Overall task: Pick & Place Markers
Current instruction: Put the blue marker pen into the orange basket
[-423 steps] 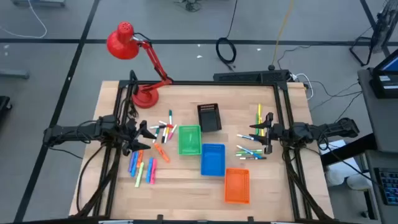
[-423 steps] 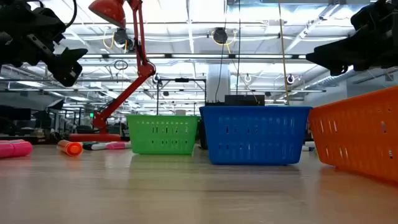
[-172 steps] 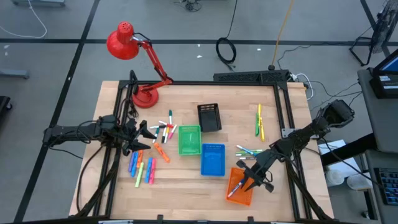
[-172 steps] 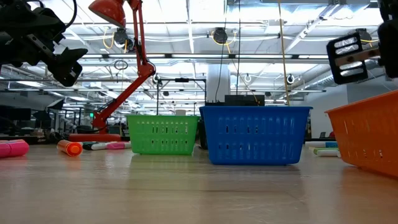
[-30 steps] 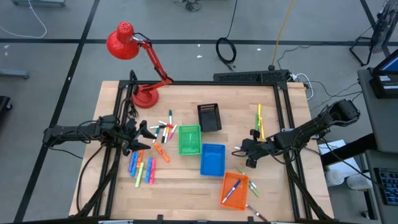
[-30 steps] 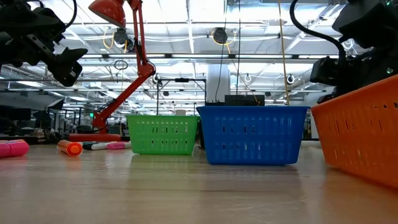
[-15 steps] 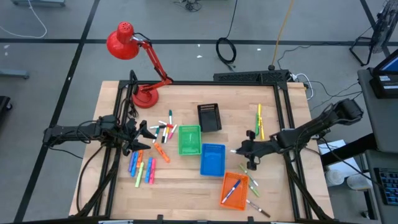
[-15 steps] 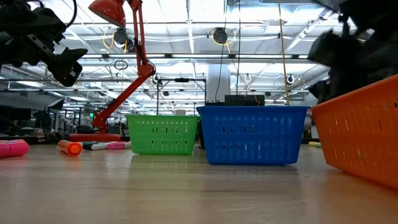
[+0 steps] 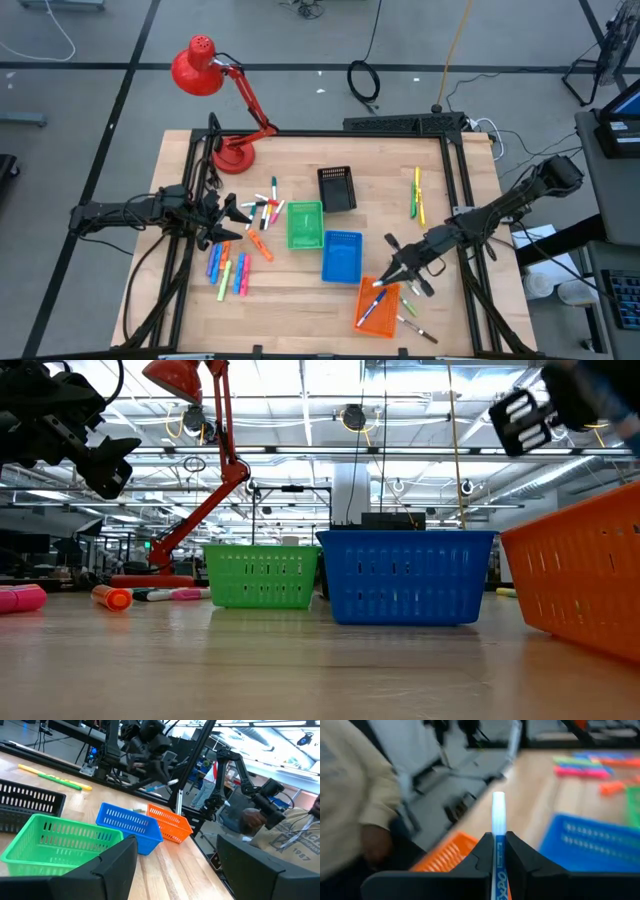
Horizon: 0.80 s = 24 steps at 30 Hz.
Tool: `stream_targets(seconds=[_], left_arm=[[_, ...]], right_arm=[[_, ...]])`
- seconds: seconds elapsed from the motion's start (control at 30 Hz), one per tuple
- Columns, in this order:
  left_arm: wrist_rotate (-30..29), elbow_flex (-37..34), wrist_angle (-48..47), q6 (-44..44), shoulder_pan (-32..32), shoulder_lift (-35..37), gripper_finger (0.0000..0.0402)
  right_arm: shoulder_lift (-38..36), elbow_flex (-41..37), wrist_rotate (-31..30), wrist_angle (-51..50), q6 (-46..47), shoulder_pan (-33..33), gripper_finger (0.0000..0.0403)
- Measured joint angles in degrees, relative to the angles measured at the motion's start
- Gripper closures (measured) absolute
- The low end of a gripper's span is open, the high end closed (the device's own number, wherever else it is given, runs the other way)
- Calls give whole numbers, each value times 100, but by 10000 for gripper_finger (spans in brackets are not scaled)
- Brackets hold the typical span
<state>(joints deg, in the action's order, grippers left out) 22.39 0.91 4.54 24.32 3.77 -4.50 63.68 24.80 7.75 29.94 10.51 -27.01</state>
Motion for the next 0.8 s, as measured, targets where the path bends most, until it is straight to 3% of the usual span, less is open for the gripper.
stream_targets(seconds=[0.27, 0.47, 0.8], left_arm=[[0, 1, 0, 0, 0, -2, 128], [0, 0, 1, -2, 0, 0, 128], [0, -1, 1, -1, 0, 0, 128]], right_arm=[[931, 6, 21, 1573, -159, -311, 386], [1867, 6, 667, 2684, 67, -343, 386], [2365, 8, 755, 3072, 77, -387, 374]])
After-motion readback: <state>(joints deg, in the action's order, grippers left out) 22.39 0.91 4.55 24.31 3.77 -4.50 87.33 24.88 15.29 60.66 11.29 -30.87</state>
